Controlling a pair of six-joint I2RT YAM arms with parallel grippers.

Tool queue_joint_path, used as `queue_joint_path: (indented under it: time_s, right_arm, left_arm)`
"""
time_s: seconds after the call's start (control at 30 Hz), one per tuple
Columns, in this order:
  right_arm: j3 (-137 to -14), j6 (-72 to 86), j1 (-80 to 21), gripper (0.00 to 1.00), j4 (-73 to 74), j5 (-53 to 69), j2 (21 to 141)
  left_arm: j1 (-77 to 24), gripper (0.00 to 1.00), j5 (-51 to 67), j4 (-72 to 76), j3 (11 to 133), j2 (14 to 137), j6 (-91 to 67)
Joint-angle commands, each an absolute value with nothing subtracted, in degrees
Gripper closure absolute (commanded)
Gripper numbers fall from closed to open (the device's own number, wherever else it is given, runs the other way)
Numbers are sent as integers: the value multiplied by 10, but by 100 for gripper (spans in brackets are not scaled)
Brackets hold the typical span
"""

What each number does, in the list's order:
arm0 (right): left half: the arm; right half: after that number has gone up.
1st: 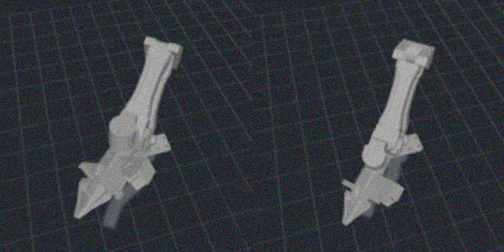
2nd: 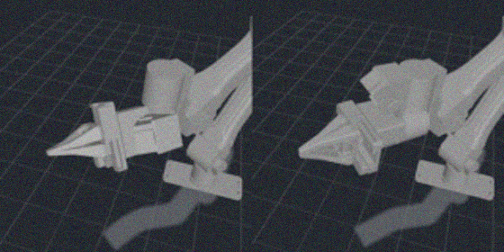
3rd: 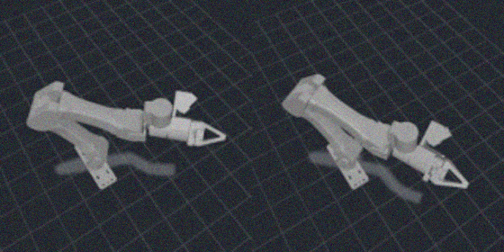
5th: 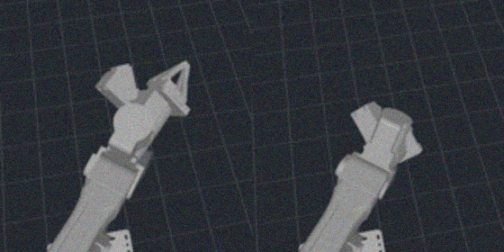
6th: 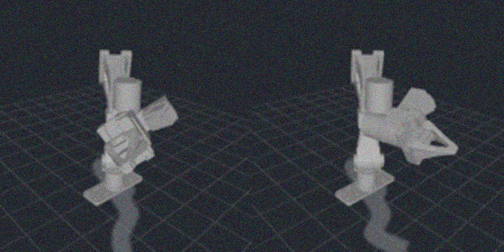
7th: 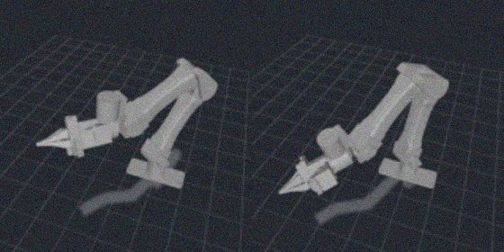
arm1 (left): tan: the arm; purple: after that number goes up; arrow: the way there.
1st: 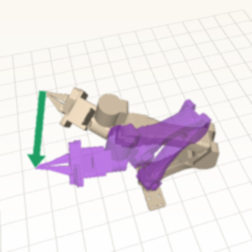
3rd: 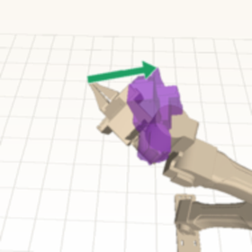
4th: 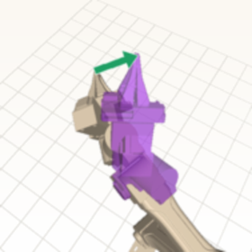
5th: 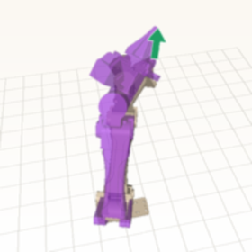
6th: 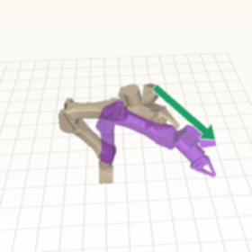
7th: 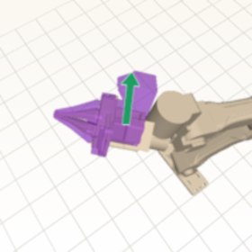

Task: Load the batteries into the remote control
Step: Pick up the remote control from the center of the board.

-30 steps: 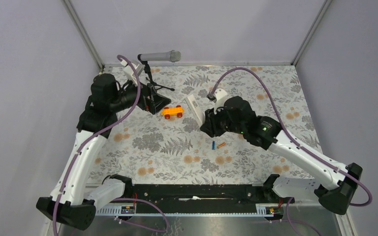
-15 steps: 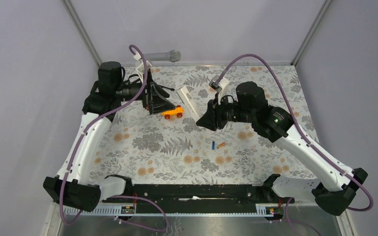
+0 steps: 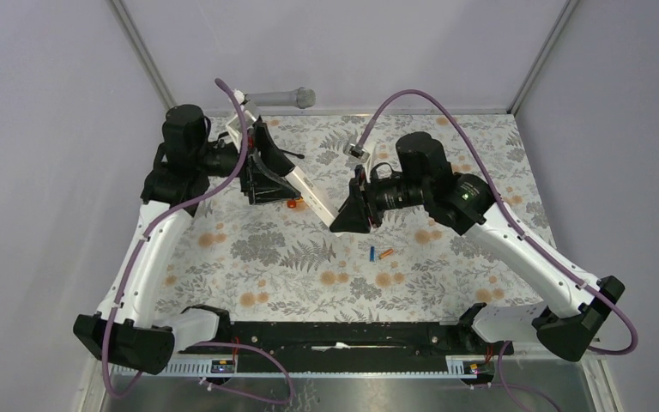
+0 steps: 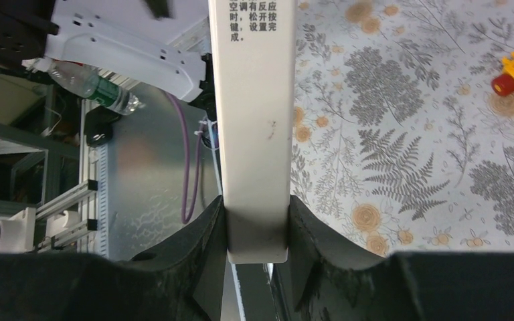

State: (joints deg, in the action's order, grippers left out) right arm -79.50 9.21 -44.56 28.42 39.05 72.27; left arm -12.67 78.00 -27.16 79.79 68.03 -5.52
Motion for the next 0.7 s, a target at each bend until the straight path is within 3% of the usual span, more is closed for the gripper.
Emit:
queue_joint_path:
  time_s: [0.0, 0.1, 0.17, 0.23, 0.37, 0.53, 0.67]
  right_arm:
    - [-835, 84, -444, 73, 254, 462, 724]
    - [-839, 83, -443, 72, 252, 500, 729]
    - [-842, 82, -444, 72, 251, 515, 734]
    - [-843, 77, -444, 72, 251, 518, 738]
    - [-842, 53, -445, 73, 258, 503, 746]
    - [-850, 35, -444, 73, 255, 478, 755]
    - [-860, 33, -444, 74, 250, 476, 751]
  left_arm:
    - [-124, 34, 848, 42, 722, 638, -283]
    - [-124, 34, 851, 287, 664, 628, -471]
    - [-125, 34, 855, 338, 660, 632, -523]
    - [-129, 33, 853, 341, 659, 629, -531]
    - [-137, 22, 855, 325, 662, 616, -527]
    - [-139, 29, 860, 229, 663, 604, -457]
    - [-140, 26, 855, 202, 661, 607, -442]
